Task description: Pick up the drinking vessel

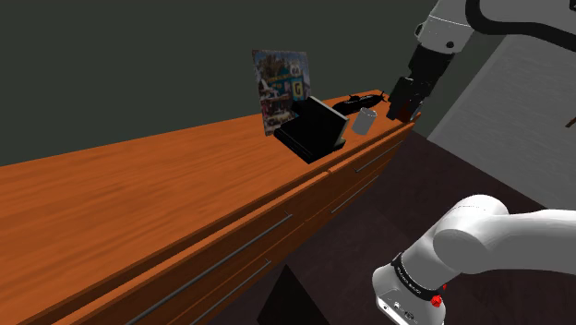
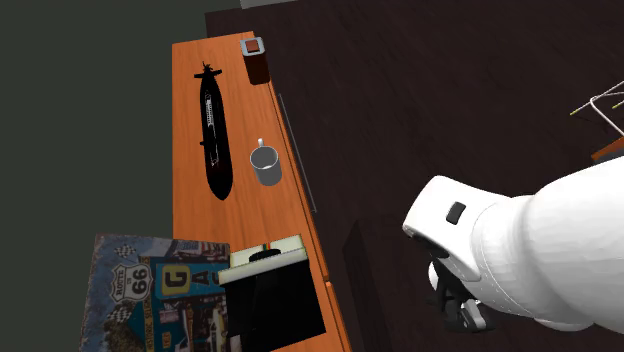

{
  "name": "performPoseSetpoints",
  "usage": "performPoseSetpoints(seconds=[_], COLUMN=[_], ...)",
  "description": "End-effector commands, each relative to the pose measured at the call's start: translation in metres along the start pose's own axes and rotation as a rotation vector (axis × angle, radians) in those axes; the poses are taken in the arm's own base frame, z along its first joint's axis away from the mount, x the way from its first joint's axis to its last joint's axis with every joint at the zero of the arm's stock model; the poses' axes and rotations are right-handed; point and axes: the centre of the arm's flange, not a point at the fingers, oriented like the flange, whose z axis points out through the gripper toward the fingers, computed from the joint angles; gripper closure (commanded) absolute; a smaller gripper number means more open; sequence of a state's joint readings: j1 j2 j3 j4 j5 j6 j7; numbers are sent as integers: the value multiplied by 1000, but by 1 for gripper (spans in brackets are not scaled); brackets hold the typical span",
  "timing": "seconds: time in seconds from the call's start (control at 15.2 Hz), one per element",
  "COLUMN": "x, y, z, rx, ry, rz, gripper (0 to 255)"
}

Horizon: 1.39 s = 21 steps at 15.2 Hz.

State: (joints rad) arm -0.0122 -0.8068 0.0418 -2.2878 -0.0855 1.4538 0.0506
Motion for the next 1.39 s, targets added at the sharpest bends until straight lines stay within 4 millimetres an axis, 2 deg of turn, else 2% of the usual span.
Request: performPoseSetpoints(seconds=[0.0,0.66,1.32], x=[0,69,148], y=[0,104,198], z=[0,55,113], rx=[0,16,32], ry=[0,-35,-71], rz=[0,-122,-244], gripper=[0,0,0])
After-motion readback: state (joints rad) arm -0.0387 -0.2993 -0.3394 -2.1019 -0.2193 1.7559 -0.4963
